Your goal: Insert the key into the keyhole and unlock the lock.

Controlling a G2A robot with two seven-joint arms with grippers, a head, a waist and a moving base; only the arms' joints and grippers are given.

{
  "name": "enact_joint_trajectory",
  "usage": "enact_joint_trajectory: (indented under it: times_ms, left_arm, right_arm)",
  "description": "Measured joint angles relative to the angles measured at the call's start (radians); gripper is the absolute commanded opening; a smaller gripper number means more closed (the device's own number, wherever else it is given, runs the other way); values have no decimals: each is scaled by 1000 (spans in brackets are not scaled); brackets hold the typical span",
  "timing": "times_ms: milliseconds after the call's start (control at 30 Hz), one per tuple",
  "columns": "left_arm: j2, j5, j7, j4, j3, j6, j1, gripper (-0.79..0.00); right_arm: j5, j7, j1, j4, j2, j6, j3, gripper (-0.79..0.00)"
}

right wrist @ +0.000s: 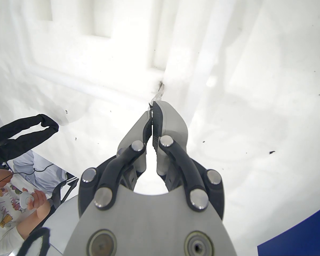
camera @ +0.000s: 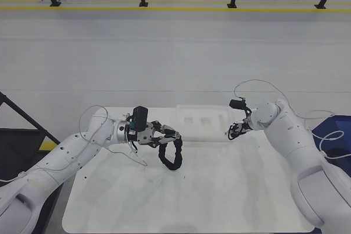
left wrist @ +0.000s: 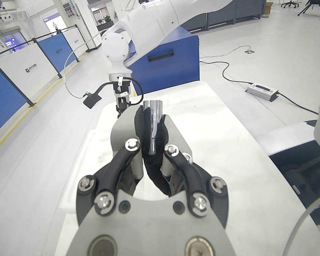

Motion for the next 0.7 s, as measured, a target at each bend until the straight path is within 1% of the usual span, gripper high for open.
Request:
enact_joint_trajectory:
  times_ms: [33,367,567,633,700]
  left_arm:
    - [0,0,0,0,0,0,0,-785]
    - [0,0,0,0,0,0,0,-785]
    - [0,0,0,0,0,0,0,-785]
    - [0,0,0,0,0,0,0,-785]
    - [0,0,0,0,0,0,0,-785]
  right_arm:
    - [1,-2,1,3,-2,0,1,0]
    - [29,12,15,16,-2,-37,24,0]
    - [64,20,-3,-1,-1,-18,43,-6]
    - [71,10,-16,-14,-3,-4,45,-58]
    - [77,-1,-28,-25,-6,8,47,-154]
